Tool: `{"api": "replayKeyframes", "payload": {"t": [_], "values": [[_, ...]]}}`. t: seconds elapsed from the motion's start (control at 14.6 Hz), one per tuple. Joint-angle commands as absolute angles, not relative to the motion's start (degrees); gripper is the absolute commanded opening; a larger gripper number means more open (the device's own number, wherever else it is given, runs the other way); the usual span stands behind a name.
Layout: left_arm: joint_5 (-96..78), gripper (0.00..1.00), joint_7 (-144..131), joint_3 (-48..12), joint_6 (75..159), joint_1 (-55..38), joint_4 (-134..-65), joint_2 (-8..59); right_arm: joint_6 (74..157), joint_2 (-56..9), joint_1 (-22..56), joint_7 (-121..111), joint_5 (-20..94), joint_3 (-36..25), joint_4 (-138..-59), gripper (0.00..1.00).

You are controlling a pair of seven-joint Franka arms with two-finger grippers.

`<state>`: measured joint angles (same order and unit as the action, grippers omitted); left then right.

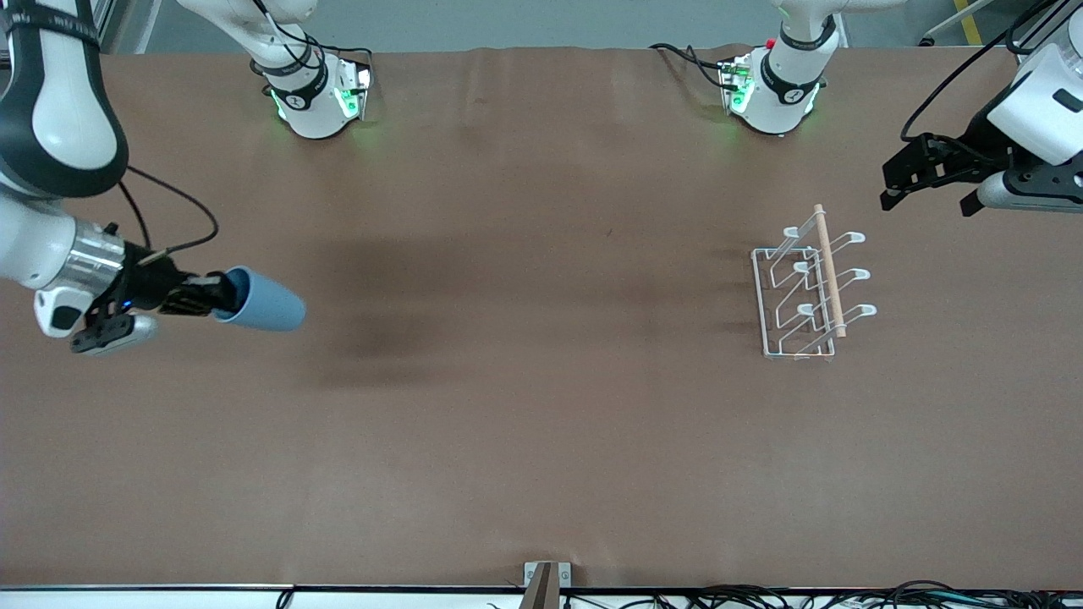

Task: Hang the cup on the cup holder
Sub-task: 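Lift the blue cup with the right gripper while the left gripper approaches, then grasp the cup's base with the left gripper beside the right gripper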

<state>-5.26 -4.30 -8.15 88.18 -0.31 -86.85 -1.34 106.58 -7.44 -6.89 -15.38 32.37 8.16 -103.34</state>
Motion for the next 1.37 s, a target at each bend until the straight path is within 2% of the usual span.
{"api": "replayKeyframes", "payload": {"t": [0.0,0.34,0.69,0.96,1.3], "values": [[-9.1,1.0,-3.6,-8.9,87.5,-2.5,-85.7,1.0,105.8,-5.0,-3.6,-15.5,42.0,8.0,-105.5,0.0],[-12.8,1.0,-3.9,-9.3,89.9,-14.2,-83.2,2.8,106.5,-5.3,3.3,-15.4,56.5,7.9,-105.5,0.0],[-11.9,1.0,-3.8,-9.2,97.0,-26.3,-83.1,2.9,108.6,-6.4,7.6,-12.7,65.1,7.9,-105.5,0.0],[-9.5,1.0,-3.4,-9.2,106.9,-34.4,-83.0,5.8,108.5,-6.9,10.5,-10.4,68.4,7.9,-105.2,0.0],[-6.2,1.0,5.3,-9.2,110.0,-39.0,-78.6,10.3,106.6,-7.6,13.7,-10.9,68.5,7.9,-104.5,0.01]]}}
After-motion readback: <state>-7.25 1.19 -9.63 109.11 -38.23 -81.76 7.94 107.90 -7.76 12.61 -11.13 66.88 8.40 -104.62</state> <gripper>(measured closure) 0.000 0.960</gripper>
